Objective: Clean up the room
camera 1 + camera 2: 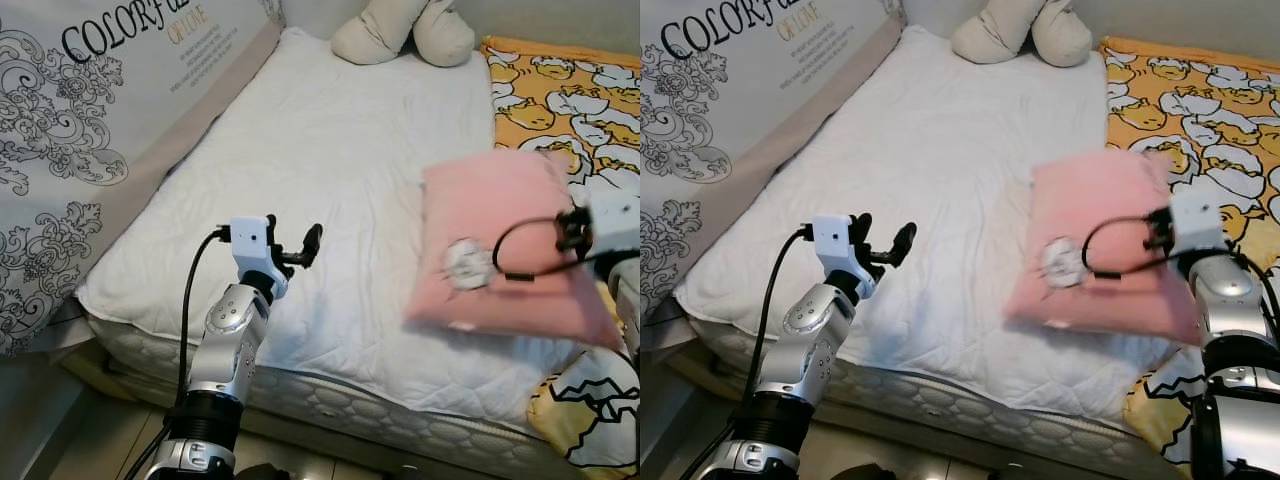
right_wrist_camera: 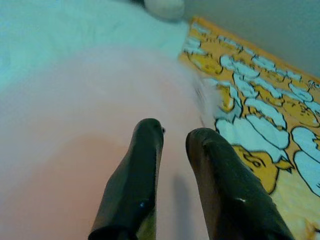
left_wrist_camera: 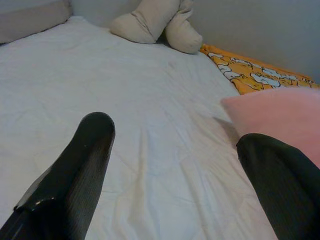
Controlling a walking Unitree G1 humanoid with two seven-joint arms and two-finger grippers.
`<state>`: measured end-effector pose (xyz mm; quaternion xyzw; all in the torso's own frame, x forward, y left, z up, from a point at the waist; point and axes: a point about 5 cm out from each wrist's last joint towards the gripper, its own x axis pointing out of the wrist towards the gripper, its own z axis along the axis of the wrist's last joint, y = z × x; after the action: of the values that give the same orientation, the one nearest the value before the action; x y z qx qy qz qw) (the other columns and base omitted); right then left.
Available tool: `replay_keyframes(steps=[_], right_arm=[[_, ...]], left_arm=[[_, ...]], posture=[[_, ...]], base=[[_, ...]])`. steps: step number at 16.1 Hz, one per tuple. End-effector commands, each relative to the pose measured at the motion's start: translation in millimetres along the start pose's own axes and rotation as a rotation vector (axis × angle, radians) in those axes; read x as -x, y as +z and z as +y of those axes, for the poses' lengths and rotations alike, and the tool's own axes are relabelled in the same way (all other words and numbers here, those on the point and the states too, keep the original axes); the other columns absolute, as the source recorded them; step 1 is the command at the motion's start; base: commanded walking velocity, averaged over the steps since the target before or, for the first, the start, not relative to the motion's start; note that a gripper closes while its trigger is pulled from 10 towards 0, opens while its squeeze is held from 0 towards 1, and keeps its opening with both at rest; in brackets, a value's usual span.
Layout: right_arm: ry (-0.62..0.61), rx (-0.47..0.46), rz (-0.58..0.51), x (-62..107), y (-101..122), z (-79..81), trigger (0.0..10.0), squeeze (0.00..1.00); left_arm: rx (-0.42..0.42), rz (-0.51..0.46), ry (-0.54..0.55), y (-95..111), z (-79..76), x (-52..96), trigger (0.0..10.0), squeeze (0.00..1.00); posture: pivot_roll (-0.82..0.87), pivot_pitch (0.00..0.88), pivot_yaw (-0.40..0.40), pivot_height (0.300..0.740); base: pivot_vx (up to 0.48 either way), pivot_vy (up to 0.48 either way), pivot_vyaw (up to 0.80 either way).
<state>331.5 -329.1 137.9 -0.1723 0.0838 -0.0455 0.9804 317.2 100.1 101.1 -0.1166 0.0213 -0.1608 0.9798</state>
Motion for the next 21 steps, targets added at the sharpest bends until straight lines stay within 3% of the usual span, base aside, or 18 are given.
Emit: replay_keyframes(steps=[1,4,5,6,9,10,11,13,16,18,20,21], right_arm=[[-0.034,-0.037,-0.039,0.7,1.2,2.4,10.0,1.0],[-0.093,-0.119,-0.166,4.0,9.0,12.8,10.0,1.0],[-0.125,-0.212,-0.238,10.8,6.5,30.0,10.0,1.0],[-0.168,-0.266,-0.263,18.5,-2.6,41.6,10.0,1.0],[-0.236,-0.341,-0.224,39.9,-34.1,70.0,10.0,1.0],[-0.262,-0.355,-0.19,57.8,-51.0,84.5,10.0,1.0],[-0.275,-0.365,-0.163,67.7,-59.9,88.9,10.0,1.0],[-0.29,-0.36,-0.143,76.7,-66.7,89.8,10.0,1.0],[-0.271,-0.339,-0.167,75.5,-58.4,92.1,10.0,1.0],[-0.223,-0.302,-0.197,70.5,-47.2,94.9,10.0,1.0],[-0.073,-0.202,-0.21,64.9,-35.7,106.1,10.0,1.0],[-0.056,-0.165,-0.206,63.4,-33.5,106.2,10.0,0.99]], left_arm=[[-0.007,0.007,-0.006,-1.5,-2.7,-0.6,10.0,0.0],[-0.009,0.009,-0.013,-2.5,-4.2,-0.1,10.0,0.0],[-0.085,0.003,0.002,-0.5,-1.0,1.3,10.0,0.0],[-0.105,0.007,0.022,-0.8,4.8,2.1,10.0,0.0],[-0.142,0.005,0.039,1.5,12.8,3.6,10.0,0.0],[-0.198,0.008,0.036,2.7,14.3,3.7,10.0,0.0],[-0.206,0.019,0.038,0.4,14.1,3.9,10.0,0.0],[-0.2,0.025,0.043,-3.0,13.3,4.0,10.0,0.0],[-0.166,0.015,0.057,-3.2,13.5,3.3,10.0,0.0],[-0.134,0.004,0.074,-1.5,14.6,1.6,10.0,0.0],[-0.128,0.004,0.087,-1.3,16.7,0.6,10.0,0.0],[-0.12,0.004,0.092,-1.6,16.5,0.3,10.0,0.0]], posture=[[-0.07,0.0,0.028,0.73],[-0.08,0.0,0.025,0.73],[-0.08,0.0,0.02,0.73],[-0.08,0.0,0.015,0.73],[-0.07,0.0,0.006,0.73],[-0.07,0.0,0.006,0.73],[-0.07,0.0,0.004,0.73],[-0.08,0.0,0.002,0.73],[-0.09,0.0,0.005,0.73],[-0.09,0.0,0.007,0.73],[-0.1,0.0,0.008,0.73],[-0.1,0.0,0.007,0.73]], base=[[0.0,0.0,0.0],[0.0,0.0,0.0],[0.0,0.0,0.0],[0.0,0.0,0.0],[0.0,0.0,0.0],[0.0,0.0,0.0],[0.0,0.0,0.0],[0.0,0.0,0.0],[0.0,0.0,0.0],[0.0,0.0,0.0],[0.0,-0.469,0.0],[0.0,-0.469,0.0]])
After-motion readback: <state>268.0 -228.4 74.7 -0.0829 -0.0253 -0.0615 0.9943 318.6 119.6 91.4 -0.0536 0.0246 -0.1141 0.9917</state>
